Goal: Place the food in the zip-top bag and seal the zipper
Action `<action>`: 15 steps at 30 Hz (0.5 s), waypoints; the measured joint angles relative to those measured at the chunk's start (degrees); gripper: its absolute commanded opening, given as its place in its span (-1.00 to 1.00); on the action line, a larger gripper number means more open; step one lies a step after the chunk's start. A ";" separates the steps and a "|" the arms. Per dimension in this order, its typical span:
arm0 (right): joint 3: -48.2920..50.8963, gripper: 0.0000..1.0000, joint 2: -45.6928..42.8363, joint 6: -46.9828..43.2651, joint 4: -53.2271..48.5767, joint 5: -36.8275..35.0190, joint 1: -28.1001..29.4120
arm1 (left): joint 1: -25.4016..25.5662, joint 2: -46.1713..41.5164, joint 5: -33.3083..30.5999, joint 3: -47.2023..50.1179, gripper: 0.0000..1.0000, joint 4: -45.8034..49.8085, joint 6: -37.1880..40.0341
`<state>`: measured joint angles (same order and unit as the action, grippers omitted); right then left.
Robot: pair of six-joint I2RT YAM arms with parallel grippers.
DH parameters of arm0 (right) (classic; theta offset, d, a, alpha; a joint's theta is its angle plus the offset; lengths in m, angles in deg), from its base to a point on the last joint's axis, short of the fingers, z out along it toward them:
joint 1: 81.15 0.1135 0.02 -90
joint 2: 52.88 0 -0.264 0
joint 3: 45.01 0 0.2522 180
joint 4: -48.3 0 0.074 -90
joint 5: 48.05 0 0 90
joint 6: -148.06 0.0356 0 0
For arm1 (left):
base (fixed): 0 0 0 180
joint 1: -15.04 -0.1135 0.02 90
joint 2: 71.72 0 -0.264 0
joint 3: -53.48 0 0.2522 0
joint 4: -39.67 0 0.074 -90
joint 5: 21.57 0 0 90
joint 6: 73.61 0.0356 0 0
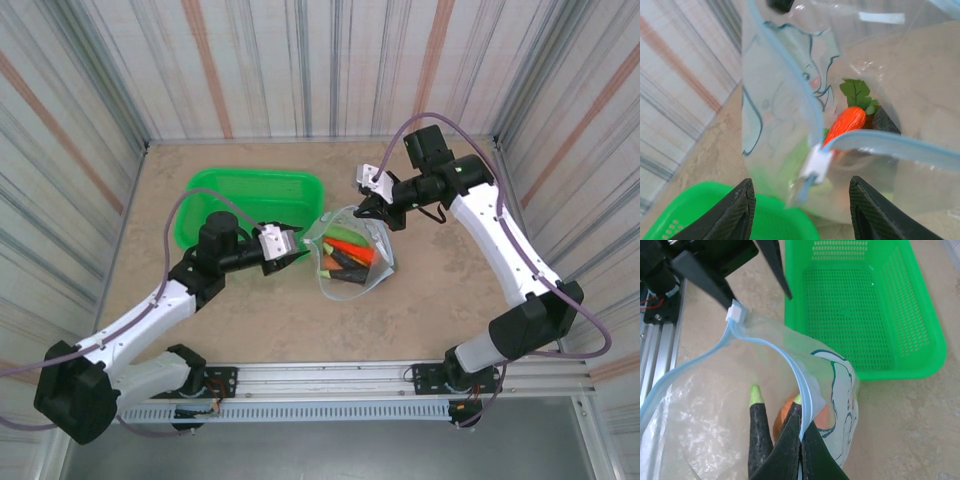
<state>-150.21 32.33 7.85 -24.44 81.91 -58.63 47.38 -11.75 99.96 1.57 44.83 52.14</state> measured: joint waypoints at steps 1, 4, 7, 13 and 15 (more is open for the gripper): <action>0.46 -1.00 -0.09 0.02 0.42 0.00 0.00 | 0.33 0.00 0.00 0.00 0.03 0.02 0.68; 1.88 -1.00 -0.31 0.04 1.60 -0.02 0.00 | 1.22 0.00 -0.33 0.00 -0.06 0.00 2.51; 2.64 -1.00 -0.63 0.07 2.25 -0.02 0.00 | 1.55 0.33 -1.16 -0.04 -0.25 -0.24 3.87; 2.75 -1.00 -1.95 0.17 3.02 -0.28 0.00 | 1.44 1.95 -2.19 -0.24 -0.43 -0.61 5.20; 2.75 -1.00 -2.40 0.20 3.17 -0.48 0.00 | 0.92 2.14 -2.12 -0.24 -0.44 -1.18 5.01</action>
<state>-147.45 29.93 8.04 -21.27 81.43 -58.63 48.30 -9.61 97.84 1.33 43.65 57.15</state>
